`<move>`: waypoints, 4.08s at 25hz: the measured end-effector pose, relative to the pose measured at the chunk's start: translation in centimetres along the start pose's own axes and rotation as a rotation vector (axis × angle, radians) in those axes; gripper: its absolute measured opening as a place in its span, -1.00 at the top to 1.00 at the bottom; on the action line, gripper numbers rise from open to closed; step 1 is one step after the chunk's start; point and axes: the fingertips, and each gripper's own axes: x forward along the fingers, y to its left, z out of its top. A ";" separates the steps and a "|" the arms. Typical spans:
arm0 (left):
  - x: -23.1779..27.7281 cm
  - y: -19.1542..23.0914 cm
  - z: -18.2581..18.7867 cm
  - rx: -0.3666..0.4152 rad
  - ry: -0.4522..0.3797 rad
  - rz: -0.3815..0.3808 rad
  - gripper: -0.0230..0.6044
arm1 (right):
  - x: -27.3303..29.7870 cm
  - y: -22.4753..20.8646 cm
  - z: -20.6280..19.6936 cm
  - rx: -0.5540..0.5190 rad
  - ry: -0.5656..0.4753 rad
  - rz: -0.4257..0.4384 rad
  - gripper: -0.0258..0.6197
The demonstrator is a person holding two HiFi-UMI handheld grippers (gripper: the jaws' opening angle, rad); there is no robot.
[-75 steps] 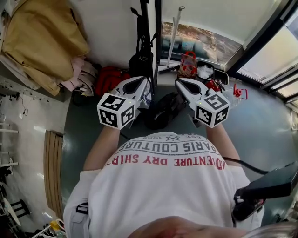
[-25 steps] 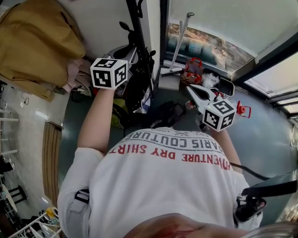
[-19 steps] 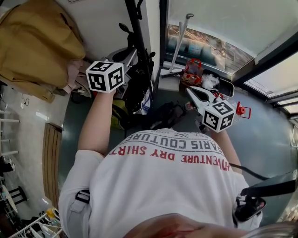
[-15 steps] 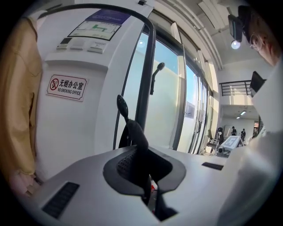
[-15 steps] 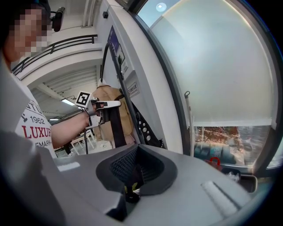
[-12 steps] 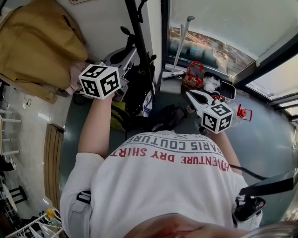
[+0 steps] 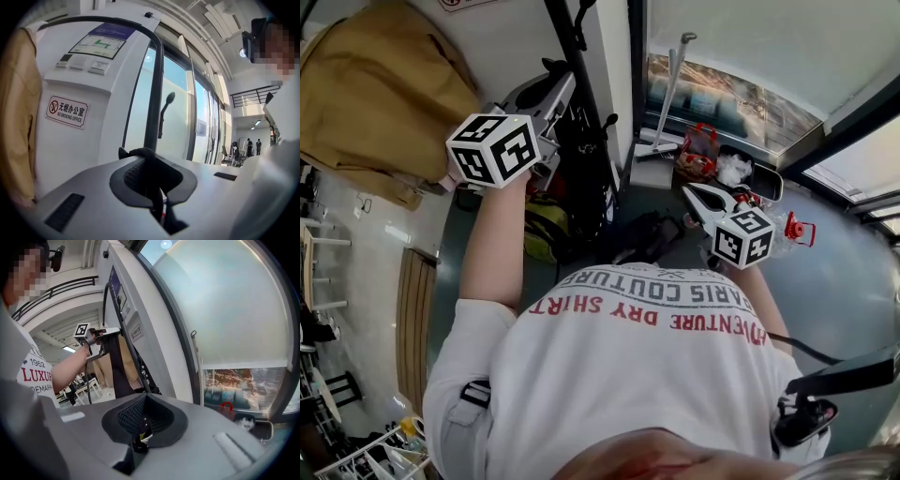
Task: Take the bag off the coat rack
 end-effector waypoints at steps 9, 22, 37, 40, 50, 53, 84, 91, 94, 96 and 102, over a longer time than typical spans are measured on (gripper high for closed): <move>-3.3 2.7 5.1 -0.017 -0.133 0.079 0.88 | 0.8 0.9 0.5 -0.022 0.001 0.025 0.92; -7.2 1.3 -7.1 -0.105 0.063 0.080 0.88 | 2.3 4.9 0.4 -0.085 0.019 0.071 0.92; -18.0 -6.3 -13.1 -0.134 0.138 -0.062 0.88 | -0.7 13.3 -4.3 -0.047 -0.018 0.034 0.92; -20.5 -8.6 -14.7 -0.145 0.170 -0.099 0.88 | -2.6 15.2 -6.4 -0.028 -0.016 0.013 0.92; -30.2 -21.3 -19.3 -0.110 0.180 -0.130 0.88 | -13.7 21.5 -13.1 -0.061 -0.074 0.004 0.92; -34.4 -27.4 -20.1 -0.087 0.171 -0.137 0.88 | -19.4 24.6 -16.5 -0.078 -0.084 0.005 0.92; -75.2 -62.1 -26.7 -0.048 0.186 -0.294 0.88 | -50.4 62.9 -41.1 -0.104 -0.159 0.028 0.92; -81.8 -63.6 -26.8 -0.028 0.193 -0.283 0.88 | -52.5 69.6 -42.9 -0.158 -0.167 0.069 0.92; -83.5 -64.1 -26.8 -0.020 0.186 -0.270 0.88 | -53.0 70.7 -43.4 -0.161 -0.176 0.076 0.92; -84.5 -64.3 -27.0 -0.022 0.184 -0.259 0.88 | -53.1 71.4 -44.0 -0.165 -0.170 0.078 0.92; -86.9 -64.1 -27.1 -0.041 0.169 -0.234 0.88 | -52.9 73.3 -44.9 -0.183 -0.160 0.082 0.92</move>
